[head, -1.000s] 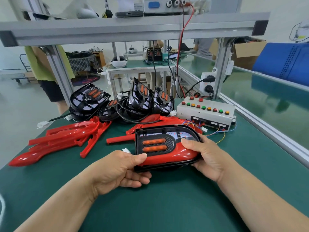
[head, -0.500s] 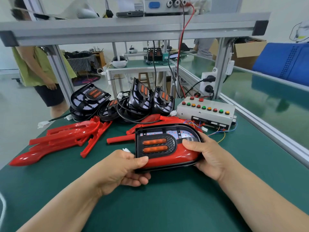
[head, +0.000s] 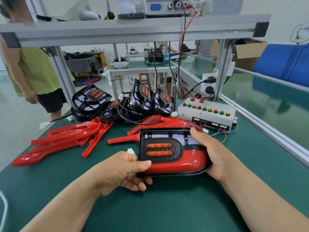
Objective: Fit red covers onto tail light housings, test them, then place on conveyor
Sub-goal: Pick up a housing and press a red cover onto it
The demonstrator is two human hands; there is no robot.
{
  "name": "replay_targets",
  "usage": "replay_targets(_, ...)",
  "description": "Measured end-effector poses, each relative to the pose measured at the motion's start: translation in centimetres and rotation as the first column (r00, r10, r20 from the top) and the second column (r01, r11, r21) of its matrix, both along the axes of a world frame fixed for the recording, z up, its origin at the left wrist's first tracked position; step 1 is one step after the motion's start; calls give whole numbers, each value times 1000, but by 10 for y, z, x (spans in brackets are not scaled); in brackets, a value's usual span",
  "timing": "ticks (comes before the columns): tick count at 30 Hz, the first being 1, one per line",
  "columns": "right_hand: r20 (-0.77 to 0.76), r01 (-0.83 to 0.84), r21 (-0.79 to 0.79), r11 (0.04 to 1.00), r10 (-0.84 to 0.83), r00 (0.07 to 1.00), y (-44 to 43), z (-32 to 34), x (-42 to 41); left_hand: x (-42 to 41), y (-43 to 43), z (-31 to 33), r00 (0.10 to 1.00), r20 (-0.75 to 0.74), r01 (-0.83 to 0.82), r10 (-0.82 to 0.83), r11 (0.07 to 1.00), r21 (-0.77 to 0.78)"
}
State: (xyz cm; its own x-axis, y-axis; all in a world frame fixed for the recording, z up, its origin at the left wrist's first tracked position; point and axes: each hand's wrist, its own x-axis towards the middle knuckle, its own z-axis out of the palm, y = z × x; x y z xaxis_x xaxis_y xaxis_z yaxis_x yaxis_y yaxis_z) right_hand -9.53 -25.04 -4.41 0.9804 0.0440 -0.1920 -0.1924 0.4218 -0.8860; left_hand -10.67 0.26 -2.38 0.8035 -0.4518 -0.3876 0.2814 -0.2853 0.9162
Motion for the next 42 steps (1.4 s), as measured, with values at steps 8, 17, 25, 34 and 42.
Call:
replay_targets(8,-37,58,-61,996,-60,997,-2,-2,3,7,23,8,967,243,-126,79,974,186)
replay_targets(17,-45,37,-77,996,-40,998,-2,-3,3,3,17,5,995,94,25,-34,995,99)
replay_targets(25,127,-302,-3,953,300,946,-21,3,-4,0,8,3,993,-120,-19,9,996,-84)
replay_targets(34,164,-315,-23,949,314,935,-22,2,-4,3,6,1,975,-215,-89,60,988,-124)
replay_targets(42,148,-261,-27,965,262,954,-17,0,-3,4,-2,-7,987,24,-156,156,988,10)
